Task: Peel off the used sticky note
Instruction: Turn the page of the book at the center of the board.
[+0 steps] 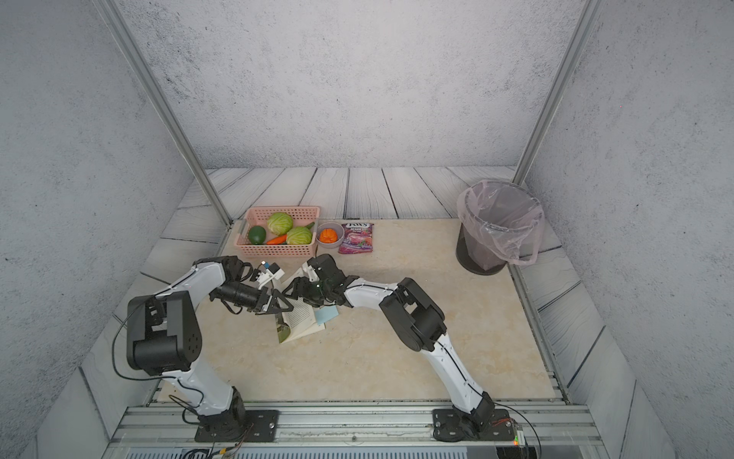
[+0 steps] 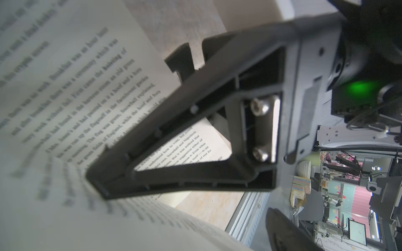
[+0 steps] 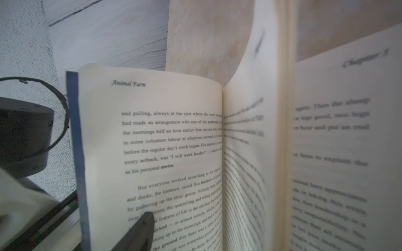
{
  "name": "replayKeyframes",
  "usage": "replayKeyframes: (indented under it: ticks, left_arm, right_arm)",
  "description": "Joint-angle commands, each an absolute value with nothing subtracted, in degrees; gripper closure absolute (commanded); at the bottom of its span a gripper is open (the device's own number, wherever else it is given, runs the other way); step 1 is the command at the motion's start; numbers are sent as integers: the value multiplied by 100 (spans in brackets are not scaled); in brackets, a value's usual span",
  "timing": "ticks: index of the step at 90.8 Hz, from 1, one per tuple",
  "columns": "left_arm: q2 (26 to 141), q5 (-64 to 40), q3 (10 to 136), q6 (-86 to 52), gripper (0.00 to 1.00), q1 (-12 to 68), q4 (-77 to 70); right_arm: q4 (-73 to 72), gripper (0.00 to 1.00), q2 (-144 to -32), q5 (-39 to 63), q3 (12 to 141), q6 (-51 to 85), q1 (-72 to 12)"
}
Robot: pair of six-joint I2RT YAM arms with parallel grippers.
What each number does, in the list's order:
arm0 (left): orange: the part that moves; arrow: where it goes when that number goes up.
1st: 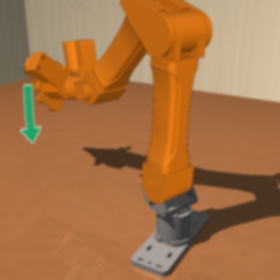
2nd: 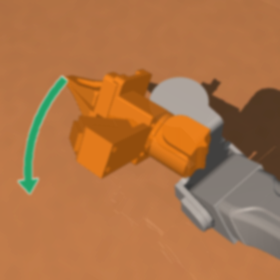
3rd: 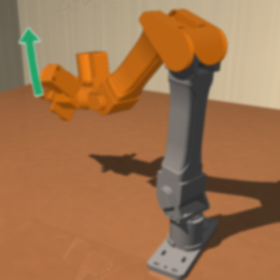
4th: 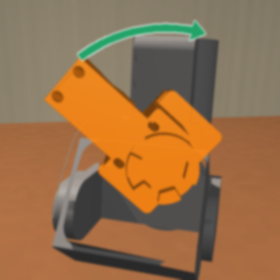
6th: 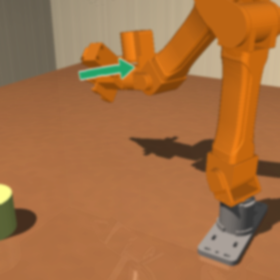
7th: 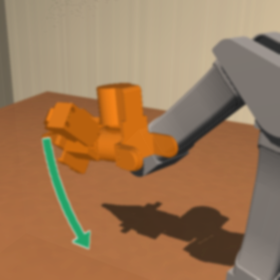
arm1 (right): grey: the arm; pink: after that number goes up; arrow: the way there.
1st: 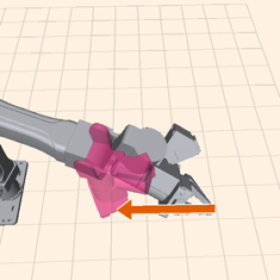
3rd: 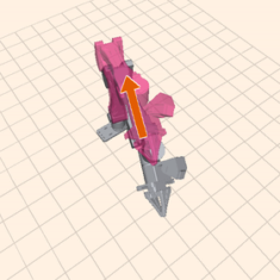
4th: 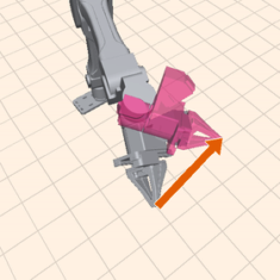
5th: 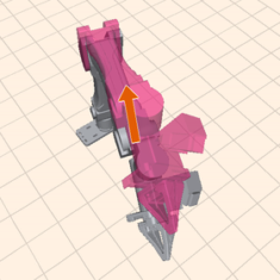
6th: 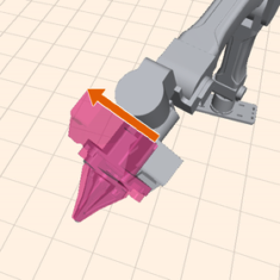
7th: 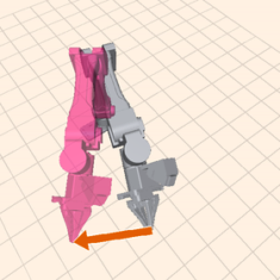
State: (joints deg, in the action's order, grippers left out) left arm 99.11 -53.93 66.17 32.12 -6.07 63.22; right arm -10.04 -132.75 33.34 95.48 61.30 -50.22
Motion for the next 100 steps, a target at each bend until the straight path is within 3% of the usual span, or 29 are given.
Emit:
replayKeyframes:
  ticks: [1,4,100]
  left_arm:
    - [9783,-5637,6674,3325,5,-563,6418]
    - [9782,-5623,6669,3307,0,-570,6402]
    - [9763,-5661,6605,3246,2,-650,6128]
  right_arm:
    - [-992,30,-12925,3456,9670,6063,-5063]
    - [-1008,30,-12916,3484,9662,6076,-5065]
    - [-1538,30,-12987,3969,9334,6359,-5084]
